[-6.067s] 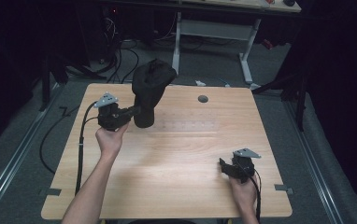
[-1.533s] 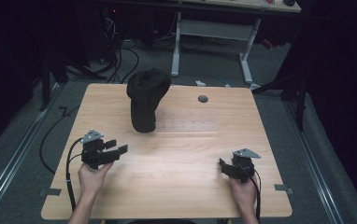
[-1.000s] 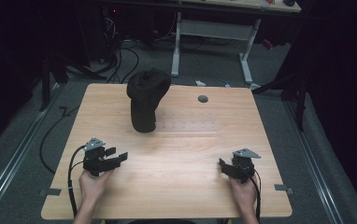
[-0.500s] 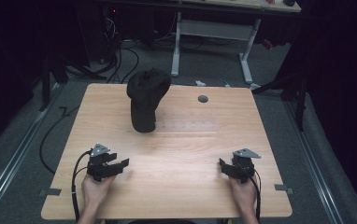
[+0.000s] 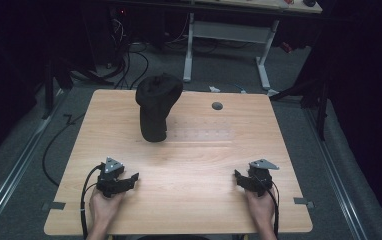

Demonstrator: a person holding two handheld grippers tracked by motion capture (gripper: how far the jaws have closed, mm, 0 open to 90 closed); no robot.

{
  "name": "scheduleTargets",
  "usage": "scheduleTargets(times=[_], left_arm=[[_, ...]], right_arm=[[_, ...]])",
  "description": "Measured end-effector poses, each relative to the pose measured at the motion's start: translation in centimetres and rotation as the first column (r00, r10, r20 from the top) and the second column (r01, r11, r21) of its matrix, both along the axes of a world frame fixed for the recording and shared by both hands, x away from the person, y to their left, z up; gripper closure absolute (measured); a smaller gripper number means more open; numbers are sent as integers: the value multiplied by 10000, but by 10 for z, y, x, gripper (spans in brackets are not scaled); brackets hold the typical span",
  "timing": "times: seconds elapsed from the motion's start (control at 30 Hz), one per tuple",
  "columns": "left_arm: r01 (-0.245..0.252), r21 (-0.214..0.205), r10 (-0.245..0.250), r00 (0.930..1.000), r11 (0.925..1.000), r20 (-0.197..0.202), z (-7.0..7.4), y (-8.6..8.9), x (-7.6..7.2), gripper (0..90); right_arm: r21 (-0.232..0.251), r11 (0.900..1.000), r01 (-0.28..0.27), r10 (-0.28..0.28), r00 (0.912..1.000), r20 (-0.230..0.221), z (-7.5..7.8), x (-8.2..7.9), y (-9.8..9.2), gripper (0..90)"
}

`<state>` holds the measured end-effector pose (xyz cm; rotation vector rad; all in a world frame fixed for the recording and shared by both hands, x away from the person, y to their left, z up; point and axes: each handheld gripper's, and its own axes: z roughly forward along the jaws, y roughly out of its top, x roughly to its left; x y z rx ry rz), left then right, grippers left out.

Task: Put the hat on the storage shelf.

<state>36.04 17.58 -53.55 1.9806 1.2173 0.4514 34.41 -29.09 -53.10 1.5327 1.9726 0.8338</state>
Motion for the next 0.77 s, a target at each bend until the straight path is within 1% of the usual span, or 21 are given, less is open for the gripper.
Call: scheduleTargets(times=[0.17, 0.37, 0.77], left_arm=[[77, 680, -91, 9997, 9977, 212, -1, -7, -2, 321], [55, 658, -66, 9998, 9978, 175, -1, -7, -1, 294], [57, 651, -67, 9999, 9979, 142, -1, -7, -2, 274]], right_arm=[[0, 10000, 3, -3, 10000, -1, 0, 0, 0, 351], [0, 10000, 1, -1, 10000, 0, 0, 0, 0, 351], [-1, 10000, 1, -1, 10000, -1, 0, 0, 0, 351]])
